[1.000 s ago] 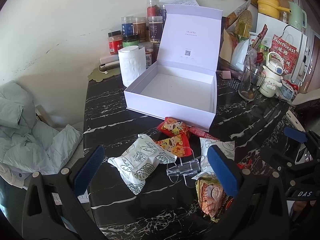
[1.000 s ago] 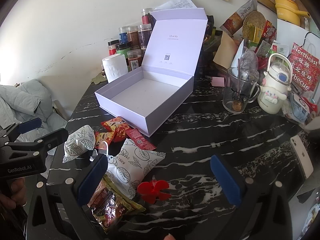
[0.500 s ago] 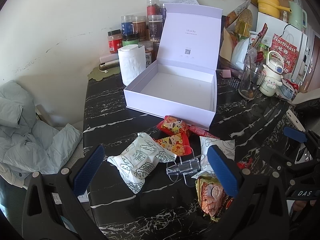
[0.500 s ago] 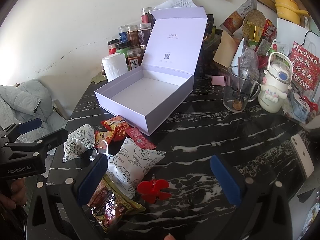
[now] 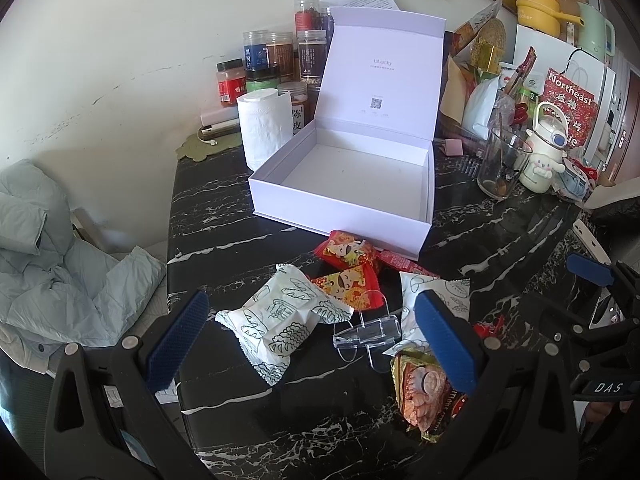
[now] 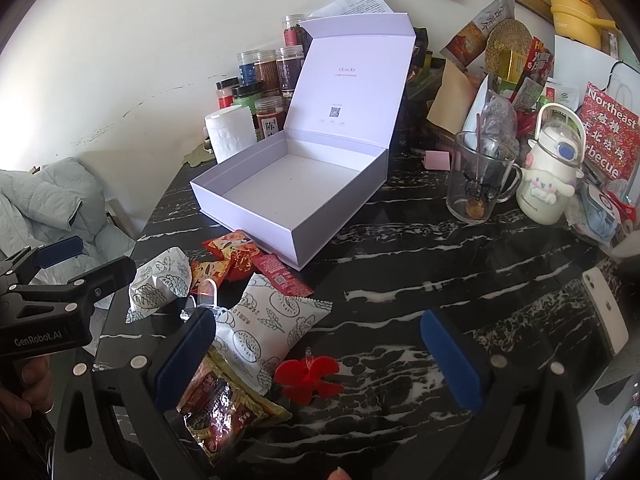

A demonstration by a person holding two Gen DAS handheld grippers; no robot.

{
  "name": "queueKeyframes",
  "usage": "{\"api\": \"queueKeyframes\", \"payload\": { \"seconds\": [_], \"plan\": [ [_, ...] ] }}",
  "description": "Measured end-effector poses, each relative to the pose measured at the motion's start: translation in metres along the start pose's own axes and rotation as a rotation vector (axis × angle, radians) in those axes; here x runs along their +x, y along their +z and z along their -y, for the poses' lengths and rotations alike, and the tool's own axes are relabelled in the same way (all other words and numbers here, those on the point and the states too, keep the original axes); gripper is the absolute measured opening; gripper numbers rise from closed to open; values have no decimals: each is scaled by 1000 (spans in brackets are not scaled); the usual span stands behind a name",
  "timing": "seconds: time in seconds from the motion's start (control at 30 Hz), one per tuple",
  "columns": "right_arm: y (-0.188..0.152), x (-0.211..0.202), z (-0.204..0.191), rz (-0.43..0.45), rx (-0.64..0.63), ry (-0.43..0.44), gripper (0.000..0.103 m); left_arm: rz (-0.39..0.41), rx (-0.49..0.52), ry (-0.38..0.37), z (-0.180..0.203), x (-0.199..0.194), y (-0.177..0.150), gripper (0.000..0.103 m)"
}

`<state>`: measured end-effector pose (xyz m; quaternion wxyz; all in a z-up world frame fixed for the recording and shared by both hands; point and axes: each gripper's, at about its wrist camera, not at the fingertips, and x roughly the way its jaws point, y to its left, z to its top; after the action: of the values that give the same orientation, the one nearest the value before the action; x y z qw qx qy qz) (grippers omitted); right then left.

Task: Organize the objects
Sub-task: 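Move both tools toward the snack packets and red flower toy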

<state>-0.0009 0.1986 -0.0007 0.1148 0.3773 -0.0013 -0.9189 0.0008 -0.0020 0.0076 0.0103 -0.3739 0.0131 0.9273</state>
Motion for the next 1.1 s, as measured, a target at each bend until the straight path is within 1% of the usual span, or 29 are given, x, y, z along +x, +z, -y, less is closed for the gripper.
{"api": "queueKeyframes", "payload": {
  "seconds": [0.33, 0.5, 0.7, 0.87, 1.1],
  "plan": [
    [-9, -2, -1, -2, 2, 8, 103, -2, -3, -1, 0, -1, -2, 103],
    [-18, -9, 3, -4, 12, 15, 103, -10, -7, -3, 5, -7, -14, 103],
    [-26, -13, 10, -20, 25, 19, 103, -30, -5, -13, 13, -9, -24, 103],
    [-36, -12, 15, -41, 32, 25, 103, -61, -9, -40, 22, -8, -33, 103],
    [-51, -9, 22, -76, 31, 53, 103, -92, -33, -44, 26, -5, -48, 103]
  ]
}}
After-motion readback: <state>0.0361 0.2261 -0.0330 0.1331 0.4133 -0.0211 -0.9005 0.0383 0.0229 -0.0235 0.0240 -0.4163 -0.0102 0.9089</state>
